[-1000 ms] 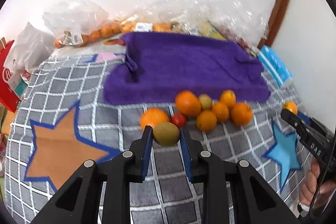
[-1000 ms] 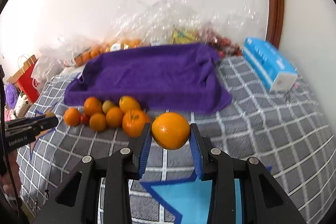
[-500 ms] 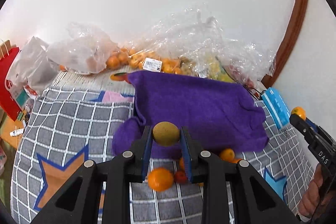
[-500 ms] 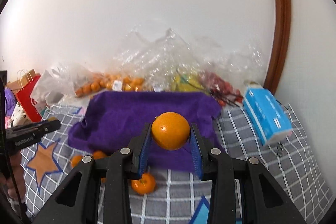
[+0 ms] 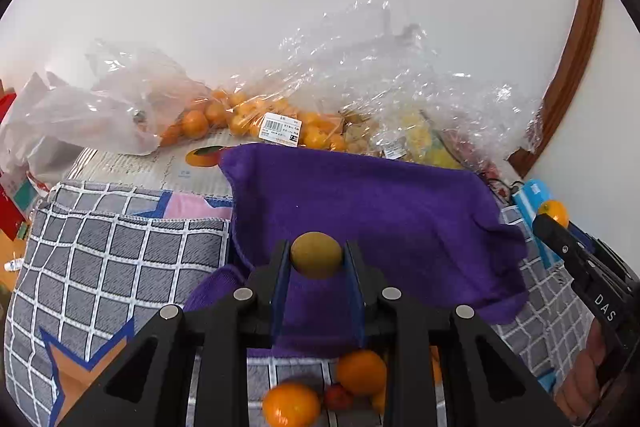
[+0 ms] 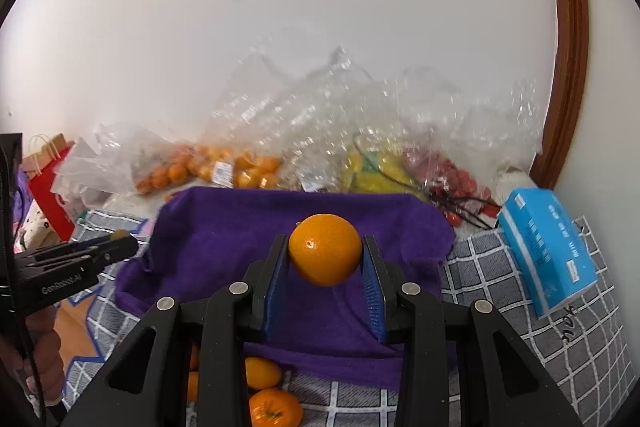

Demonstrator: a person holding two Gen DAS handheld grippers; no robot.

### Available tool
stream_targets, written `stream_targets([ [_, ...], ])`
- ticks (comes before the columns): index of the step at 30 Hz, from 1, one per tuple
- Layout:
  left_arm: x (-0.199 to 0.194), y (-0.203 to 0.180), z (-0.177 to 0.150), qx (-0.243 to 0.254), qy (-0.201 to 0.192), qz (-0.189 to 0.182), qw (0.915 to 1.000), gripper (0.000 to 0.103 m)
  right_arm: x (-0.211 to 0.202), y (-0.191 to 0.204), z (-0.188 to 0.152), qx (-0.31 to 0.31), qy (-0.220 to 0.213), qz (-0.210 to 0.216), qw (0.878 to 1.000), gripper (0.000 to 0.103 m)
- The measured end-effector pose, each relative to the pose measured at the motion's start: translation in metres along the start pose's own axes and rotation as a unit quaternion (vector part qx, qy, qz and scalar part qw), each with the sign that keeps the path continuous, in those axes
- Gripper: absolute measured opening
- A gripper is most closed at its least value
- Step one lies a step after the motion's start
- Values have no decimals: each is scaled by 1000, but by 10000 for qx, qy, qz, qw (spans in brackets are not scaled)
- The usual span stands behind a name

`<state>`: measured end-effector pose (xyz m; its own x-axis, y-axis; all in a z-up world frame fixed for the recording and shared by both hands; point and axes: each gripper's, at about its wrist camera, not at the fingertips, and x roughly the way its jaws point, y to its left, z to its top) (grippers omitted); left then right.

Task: Organize fruits
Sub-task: 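Carry the yellow fruit with the left tool while the right tool carries the orange over the purple towel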

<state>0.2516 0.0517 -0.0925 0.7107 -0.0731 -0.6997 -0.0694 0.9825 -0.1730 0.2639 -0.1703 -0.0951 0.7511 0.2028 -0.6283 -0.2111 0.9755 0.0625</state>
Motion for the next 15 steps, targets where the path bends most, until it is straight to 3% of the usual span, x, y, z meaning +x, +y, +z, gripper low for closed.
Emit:
stream_targets([
  [6, 29, 0, -7, 4, 239, 18, 9997, 25, 22, -11, -9, 97, 162, 39, 9998, 36],
  [15, 42, 5, -11, -29, 261, -13, 9997, 25, 42, -19, -22, 168, 406, 101, 9990, 36],
])
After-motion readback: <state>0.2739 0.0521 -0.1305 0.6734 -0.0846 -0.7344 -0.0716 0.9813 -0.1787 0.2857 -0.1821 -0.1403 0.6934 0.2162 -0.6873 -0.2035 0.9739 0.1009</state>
